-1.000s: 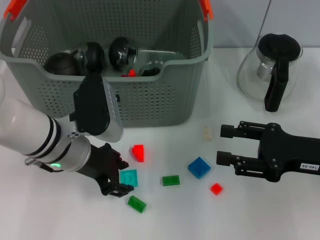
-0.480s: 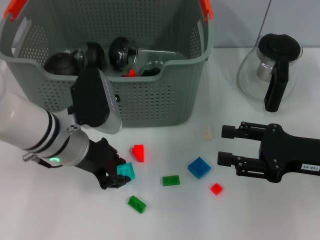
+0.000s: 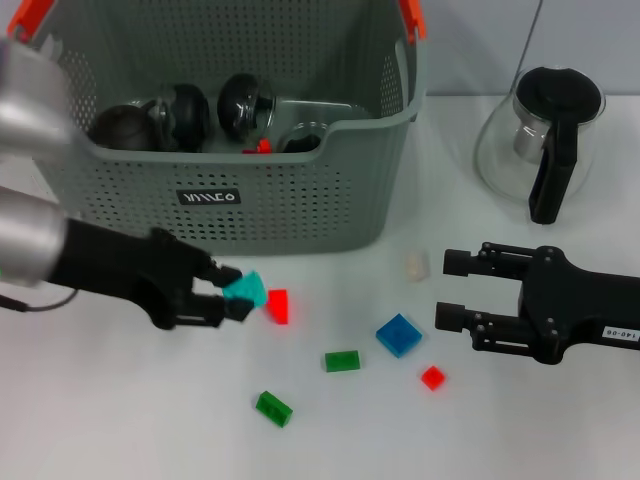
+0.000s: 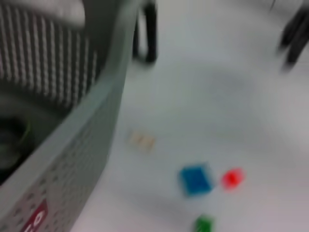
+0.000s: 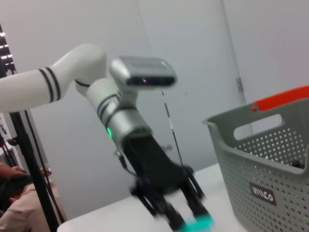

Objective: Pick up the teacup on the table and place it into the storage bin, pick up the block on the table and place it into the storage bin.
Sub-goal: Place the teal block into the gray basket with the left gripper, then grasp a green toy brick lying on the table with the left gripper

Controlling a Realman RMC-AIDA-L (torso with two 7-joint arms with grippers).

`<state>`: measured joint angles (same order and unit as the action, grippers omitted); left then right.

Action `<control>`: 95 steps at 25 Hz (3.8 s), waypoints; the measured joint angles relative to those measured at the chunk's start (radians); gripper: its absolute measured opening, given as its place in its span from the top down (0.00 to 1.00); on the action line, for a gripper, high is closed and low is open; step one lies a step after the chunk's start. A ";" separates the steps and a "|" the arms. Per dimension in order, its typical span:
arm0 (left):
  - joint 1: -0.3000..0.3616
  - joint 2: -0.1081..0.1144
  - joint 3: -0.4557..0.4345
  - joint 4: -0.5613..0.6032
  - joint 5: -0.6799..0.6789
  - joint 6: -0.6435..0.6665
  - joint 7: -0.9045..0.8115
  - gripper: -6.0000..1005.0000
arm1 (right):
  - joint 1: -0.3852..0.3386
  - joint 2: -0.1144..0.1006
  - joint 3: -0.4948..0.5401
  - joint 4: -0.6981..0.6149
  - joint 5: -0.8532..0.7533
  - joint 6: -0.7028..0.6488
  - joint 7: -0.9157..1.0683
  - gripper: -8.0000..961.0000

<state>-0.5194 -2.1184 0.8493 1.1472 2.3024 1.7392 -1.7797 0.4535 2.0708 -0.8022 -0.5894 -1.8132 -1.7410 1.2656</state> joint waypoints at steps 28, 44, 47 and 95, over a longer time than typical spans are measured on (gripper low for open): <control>-0.297 0.176 -0.008 -0.121 0.023 -0.439 -0.624 0.60 | 0.007 0.007 0.000 0.000 -0.005 0.011 -0.009 0.25; -0.115 -0.033 -0.037 0.230 0.010 -0.611 -0.650 0.38 | 0.006 0.007 0.000 0.000 0.000 0.015 -0.009 0.25; -0.041 -0.032 -0.064 0.228 -0.260 -0.539 -0.503 0.26 | 0.006 0.008 0.002 -0.001 0.003 0.016 -0.009 0.25; 0.086 -0.052 0.198 -0.222 -0.012 -0.059 0.141 0.12 | 0.012 0.012 0.026 -0.003 0.005 0.017 0.000 0.25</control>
<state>-0.4333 -2.1705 1.0475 0.9251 2.2903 1.6802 -1.6385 0.4653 2.0826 -0.7762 -0.5923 -1.8087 -1.7241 1.2656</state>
